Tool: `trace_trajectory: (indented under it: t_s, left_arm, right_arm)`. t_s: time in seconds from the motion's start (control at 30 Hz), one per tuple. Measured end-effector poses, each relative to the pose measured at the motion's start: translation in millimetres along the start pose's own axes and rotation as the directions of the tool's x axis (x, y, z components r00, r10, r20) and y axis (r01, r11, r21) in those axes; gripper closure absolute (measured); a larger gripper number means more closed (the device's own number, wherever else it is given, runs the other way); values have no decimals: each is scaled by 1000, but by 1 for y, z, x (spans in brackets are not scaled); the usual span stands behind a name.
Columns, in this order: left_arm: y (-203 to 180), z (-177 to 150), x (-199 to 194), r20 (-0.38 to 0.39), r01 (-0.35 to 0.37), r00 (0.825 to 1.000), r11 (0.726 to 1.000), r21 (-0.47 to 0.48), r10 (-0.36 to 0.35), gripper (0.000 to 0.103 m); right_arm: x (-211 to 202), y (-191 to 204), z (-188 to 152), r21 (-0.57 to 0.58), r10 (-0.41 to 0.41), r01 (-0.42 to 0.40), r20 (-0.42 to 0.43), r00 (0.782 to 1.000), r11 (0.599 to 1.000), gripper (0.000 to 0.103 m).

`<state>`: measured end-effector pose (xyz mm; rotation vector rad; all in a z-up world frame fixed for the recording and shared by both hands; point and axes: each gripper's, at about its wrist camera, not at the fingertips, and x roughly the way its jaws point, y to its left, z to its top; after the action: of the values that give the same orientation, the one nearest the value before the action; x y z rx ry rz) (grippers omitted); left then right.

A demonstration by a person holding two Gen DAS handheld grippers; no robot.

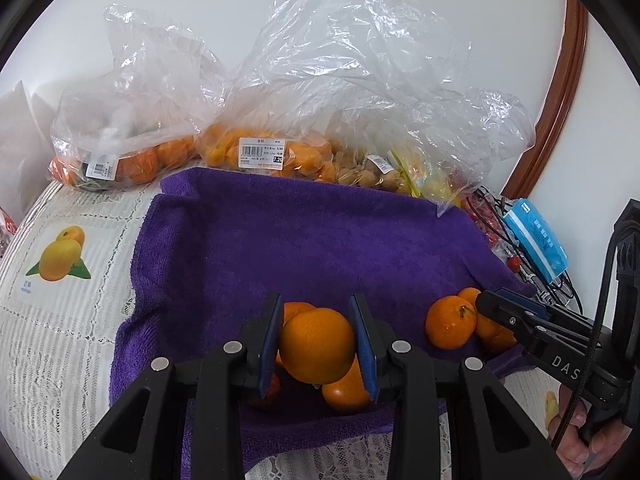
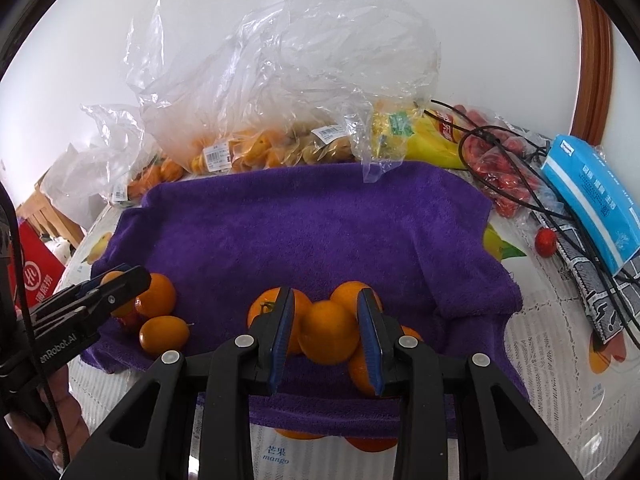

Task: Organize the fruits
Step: 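Open the right tool to release its orange while the left tool opens to release its orange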

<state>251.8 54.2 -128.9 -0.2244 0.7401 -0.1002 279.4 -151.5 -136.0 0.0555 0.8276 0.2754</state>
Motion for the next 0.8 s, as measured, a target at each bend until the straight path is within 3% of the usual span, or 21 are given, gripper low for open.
trace_trajectory:
  t_s: [0.23,0.37,0.7,0.8]
  left_arm:
    - [1,1,3,-9,-2,1000,1000,-2,2,71]
    - [1,1,4,-9,-2,1000,1000,-4,2,71]
    - [-3,1,1,6,-9,1000,1000,16,8,71]
    - [-3,1,1,5,-11,1000,1000,16,11,62]
  right_arm:
    - [-3,5,0,-34,-20,21,17,1000,999,69]
    - [-7,6,1,-32,-12,13,43,999,999,56]
    - [-8,5,2,-18,-1,2,52,999,1000,56]
    - [-9,4,2,-12,-2,2,55,998,1000,56]
